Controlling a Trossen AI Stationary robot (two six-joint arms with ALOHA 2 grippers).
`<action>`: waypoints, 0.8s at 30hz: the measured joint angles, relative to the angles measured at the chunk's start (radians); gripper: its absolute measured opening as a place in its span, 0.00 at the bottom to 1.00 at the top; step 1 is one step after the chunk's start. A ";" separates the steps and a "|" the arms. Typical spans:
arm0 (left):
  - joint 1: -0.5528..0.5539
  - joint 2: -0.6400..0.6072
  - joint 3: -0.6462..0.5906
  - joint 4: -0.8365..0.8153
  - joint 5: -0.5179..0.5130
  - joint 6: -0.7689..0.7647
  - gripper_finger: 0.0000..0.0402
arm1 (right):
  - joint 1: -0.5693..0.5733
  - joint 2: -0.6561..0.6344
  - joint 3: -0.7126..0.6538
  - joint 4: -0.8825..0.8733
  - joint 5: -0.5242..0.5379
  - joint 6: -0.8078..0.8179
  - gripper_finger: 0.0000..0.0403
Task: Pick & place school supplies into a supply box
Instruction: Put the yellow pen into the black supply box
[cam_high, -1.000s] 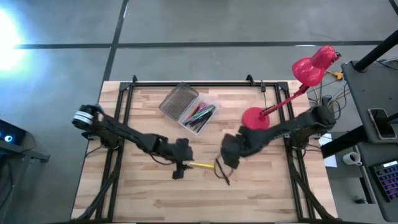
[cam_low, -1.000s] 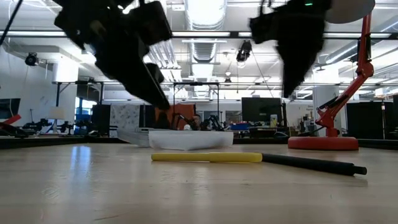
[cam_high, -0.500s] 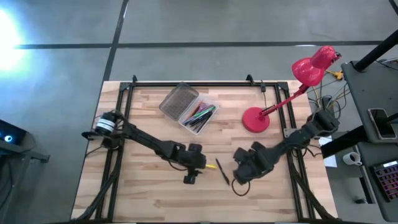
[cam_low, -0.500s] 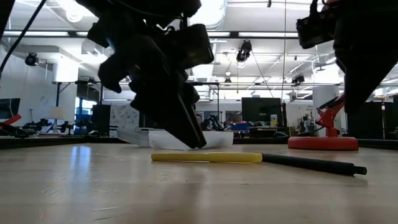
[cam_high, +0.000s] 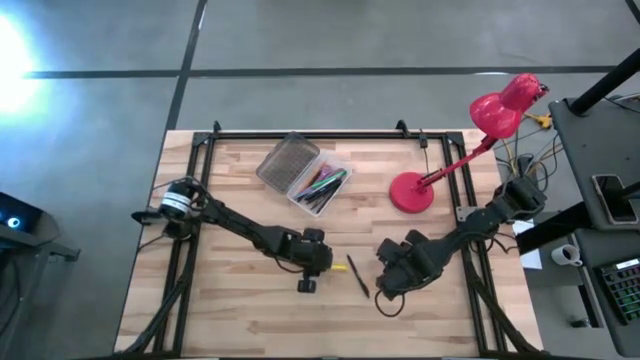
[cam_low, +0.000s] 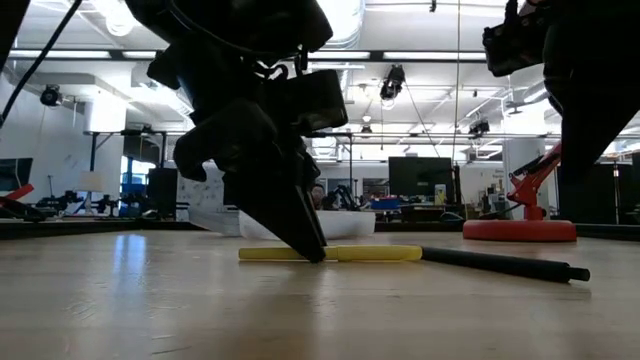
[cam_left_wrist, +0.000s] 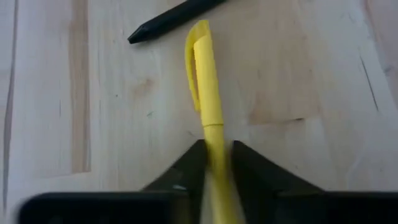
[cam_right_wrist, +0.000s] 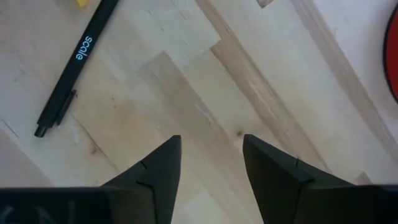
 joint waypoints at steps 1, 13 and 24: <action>0.000 -0.001 0.002 -0.003 0.001 -0.001 0.09 | 0.000 0.000 0.000 0.000 0.000 -0.003 0.41; 0.077 -0.200 -0.010 -0.131 -0.114 -0.293 0.03 | -0.047 0.000 0.003 0.012 0.030 0.100 0.36; 0.427 -0.432 -0.114 -0.099 -0.214 -0.361 0.04 | -0.131 0.000 -0.020 0.227 0.029 0.254 0.34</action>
